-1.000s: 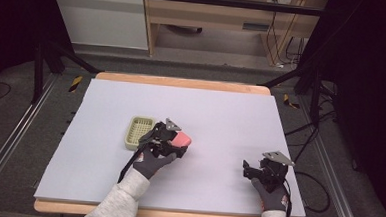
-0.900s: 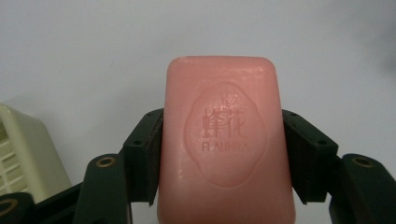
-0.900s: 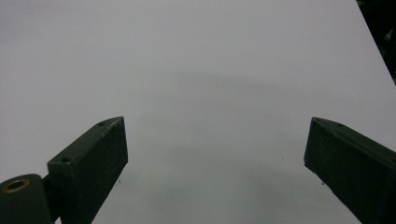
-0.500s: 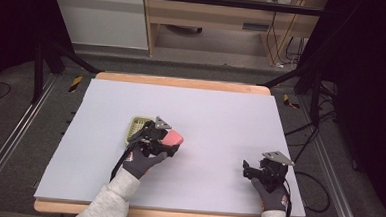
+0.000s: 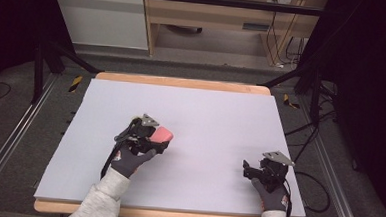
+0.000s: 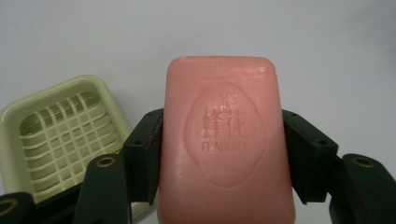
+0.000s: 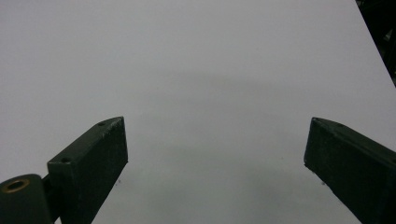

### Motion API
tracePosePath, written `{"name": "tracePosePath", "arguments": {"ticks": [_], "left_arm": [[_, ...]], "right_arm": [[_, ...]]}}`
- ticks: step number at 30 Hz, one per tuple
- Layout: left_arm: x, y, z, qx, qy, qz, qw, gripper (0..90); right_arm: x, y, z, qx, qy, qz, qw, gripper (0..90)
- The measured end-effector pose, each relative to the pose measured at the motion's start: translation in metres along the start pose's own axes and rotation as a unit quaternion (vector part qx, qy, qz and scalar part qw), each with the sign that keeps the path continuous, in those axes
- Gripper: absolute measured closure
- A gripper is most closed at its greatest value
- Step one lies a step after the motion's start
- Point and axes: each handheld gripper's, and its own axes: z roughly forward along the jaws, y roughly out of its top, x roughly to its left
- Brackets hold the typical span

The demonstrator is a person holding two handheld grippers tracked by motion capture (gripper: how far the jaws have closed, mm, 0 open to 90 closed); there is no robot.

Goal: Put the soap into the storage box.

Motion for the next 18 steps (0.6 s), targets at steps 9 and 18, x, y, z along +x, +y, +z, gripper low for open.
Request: {"name": "tracePosePath", "arguments": {"ticks": [9,18], "left_arm": [[0.014,0.0,-0.007,-0.012,0.012,-0.019,0.9997,37.6],[0.03,0.0,-0.016,-0.021,0.023,-0.032,0.999,37.6]], "right_arm": [[0.0,0.0,0.0,0.001,0.001,0.001,1.0,6.5],[0.001,0.0,0.0,0.0,0.001,-0.001,1.0,6.5]]}}
